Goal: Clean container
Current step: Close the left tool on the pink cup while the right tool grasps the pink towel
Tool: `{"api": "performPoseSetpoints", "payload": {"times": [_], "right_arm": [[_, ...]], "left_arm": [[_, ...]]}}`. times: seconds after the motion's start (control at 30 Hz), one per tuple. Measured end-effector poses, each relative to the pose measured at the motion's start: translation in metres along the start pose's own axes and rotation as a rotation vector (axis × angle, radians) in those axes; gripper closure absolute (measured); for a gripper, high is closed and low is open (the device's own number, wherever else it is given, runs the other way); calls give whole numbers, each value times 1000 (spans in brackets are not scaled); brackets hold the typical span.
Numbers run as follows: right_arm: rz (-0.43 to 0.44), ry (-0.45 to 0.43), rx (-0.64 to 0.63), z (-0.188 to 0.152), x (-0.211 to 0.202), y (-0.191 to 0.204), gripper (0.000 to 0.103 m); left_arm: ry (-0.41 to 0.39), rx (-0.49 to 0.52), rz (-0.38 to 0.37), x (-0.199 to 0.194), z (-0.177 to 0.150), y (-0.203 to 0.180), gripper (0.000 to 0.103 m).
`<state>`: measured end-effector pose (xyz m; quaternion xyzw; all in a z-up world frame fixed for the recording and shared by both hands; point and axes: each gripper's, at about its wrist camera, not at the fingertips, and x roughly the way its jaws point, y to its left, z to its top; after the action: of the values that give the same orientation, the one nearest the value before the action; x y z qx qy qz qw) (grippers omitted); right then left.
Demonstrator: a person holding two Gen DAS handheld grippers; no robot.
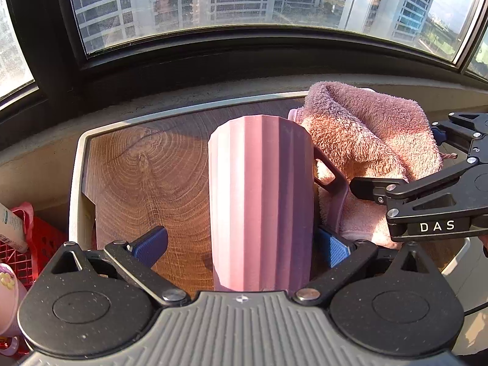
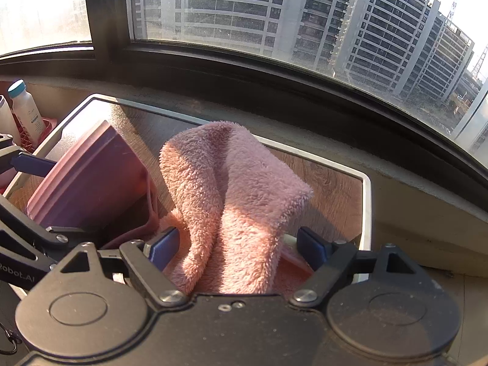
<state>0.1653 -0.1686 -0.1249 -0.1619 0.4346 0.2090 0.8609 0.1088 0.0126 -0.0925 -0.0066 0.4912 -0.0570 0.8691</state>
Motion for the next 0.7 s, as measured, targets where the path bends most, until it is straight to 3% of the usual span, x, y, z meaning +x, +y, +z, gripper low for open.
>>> {"api": "performPoseSetpoints", "payload": {"times": [0.3,0.5,0.57,0.7], "right_arm": [[-45,-23,-61,-5,3,6,19],[-70,-42,-109,-10,2,12,21],[-90,-46,-143,-12,1,16,24],[-100,-55,-174,-11,-1,22,32]], "left_arm": [[-10,13,5,5,-4,-2,6],[-32,50,3,3,-3,-7,22],[-41,68,-1,1,-3,-11,38],[-46,97,3,1,-3,-16,41]]}}
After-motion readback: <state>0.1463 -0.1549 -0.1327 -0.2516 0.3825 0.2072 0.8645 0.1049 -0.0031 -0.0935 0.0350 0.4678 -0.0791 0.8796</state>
